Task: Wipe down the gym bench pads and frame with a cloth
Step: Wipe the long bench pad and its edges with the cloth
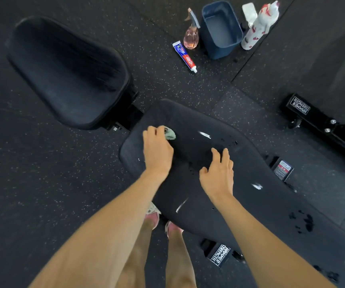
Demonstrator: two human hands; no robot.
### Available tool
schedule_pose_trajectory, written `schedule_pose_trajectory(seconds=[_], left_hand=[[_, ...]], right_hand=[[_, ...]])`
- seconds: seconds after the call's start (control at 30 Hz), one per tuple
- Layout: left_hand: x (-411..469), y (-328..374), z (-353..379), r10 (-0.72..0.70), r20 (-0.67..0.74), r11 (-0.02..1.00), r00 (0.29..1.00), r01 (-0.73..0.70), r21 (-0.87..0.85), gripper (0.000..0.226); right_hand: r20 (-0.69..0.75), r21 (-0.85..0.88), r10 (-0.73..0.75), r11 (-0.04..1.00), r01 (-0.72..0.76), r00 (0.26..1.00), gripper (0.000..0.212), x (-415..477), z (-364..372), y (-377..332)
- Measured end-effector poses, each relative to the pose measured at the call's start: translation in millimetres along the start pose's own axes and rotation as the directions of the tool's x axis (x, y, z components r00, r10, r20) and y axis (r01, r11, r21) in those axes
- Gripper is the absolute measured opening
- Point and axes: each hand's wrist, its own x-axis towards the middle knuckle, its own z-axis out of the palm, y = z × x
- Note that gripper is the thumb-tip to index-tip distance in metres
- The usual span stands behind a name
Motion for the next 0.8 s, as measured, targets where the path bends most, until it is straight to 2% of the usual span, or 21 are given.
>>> schedule_pose_trajectory(seconds=[0.17,0.27,0.33,0.37,0.43,0.5,0.6,0.67,0.8], left_hand=[[-59,31,33,0.257,0.183,0.966,0.949,-0.244,-0.090,0.037],[-55,29,31,0.358,0.322,0.932,0.876,-0.316,-0.177,0.034],[-34,19,17,0.465,0.342,0.885,0.817,-0.425,-0.189,0.034],[-19,13,10,0.484,0.292,0.875,0.825,-0.452,-0.174,0.033],[13,4,-3,0.405,0.130,0.913,0.905,-0.393,-0.108,0.032],[39,1,-9,0.215,0.009,0.976,0.977,-0.215,-0.045,0.031],[45,10,5,0.050,-0.091,0.999,0.995,-0.050,0.002,0.034],[26,22,21,0.049,-0.071,0.999,0.996,-0.049,0.003,0.037],[-21,43,45,0.256,0.048,0.966,0.965,-0.255,-0.026,0.040]], right_hand=[[-0.018,0.007,-0.013,1.000,0.013,1.000,0.065,2,-5,9],[-0.032,0.074,-0.029,0.997,0.031,0.999,0.064,2,-10,13],[-0.040,0.121,-0.048,0.991,0.052,0.998,0.064,1,-15,15],[-0.049,0.139,-0.049,0.989,0.055,0.998,0.064,2,-17,16],[-0.065,0.138,-0.037,0.989,0.045,0.997,0.063,4,-19,18],[-0.070,0.108,-0.017,0.994,0.024,0.997,0.064,8,-18,18],[-0.056,0.096,0.021,0.995,-0.015,0.998,0.067,11,-16,18],[-0.053,0.087,0.020,0.996,-0.016,0.998,0.069,12,-15,18],[-0.045,0.069,0.028,0.997,-0.024,0.999,0.071,12,-13,20]])
